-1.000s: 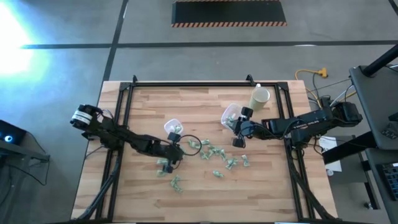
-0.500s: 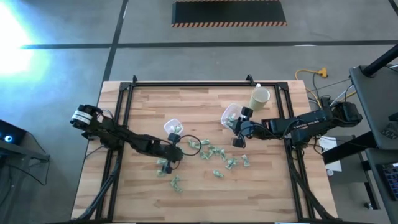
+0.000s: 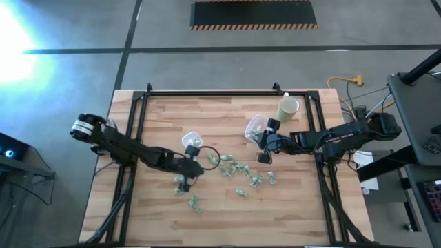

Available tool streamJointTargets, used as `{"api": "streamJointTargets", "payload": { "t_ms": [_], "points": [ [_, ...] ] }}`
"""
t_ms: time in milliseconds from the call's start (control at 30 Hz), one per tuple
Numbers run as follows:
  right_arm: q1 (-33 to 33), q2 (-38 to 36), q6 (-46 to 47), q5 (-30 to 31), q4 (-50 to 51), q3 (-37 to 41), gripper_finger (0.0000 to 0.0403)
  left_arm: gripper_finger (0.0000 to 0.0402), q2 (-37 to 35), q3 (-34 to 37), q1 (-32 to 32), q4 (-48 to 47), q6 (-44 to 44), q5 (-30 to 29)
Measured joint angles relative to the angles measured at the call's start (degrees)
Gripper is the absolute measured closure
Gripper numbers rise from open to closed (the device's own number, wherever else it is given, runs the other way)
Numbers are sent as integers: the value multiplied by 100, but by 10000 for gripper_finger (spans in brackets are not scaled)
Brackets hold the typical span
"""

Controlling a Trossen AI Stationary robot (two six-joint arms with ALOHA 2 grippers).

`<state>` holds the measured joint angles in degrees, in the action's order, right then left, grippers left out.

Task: Pick and place items into bin
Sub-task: Put the stevia packet into the left transparent bin

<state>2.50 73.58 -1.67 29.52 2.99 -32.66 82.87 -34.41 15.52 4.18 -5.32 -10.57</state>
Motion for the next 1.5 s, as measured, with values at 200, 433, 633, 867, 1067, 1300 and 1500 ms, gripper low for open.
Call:
{"api": "streamJointTargets", "payload": {
  "t_ms": [200,433,633,867,1067,1300,1500],
  "points": [
    [0,0,5,0,1,10,328,400,-444,17,92,32,-13,-770],
    [-2,2,17,0,-18,10,329,400,-695,176,110,-52,-149,-3246],
    [-2,2,15,0,-22,10,335,400,-663,264,-109,-518,-13,-3541],
    [-1,2,17,0,-22,10,328,400,-663,269,-235,-699,199,-3592],
    [0,2,15,2,-22,10,328,400,-641,269,-239,-996,228,-3718],
    [0,2,17,0,-22,10,334,397,-641,271,-239,-1256,356,-3733],
    [0,2,50,0,-23,10,325,342,-641,270,-237,-1272,362,-3668]
  ]
}}
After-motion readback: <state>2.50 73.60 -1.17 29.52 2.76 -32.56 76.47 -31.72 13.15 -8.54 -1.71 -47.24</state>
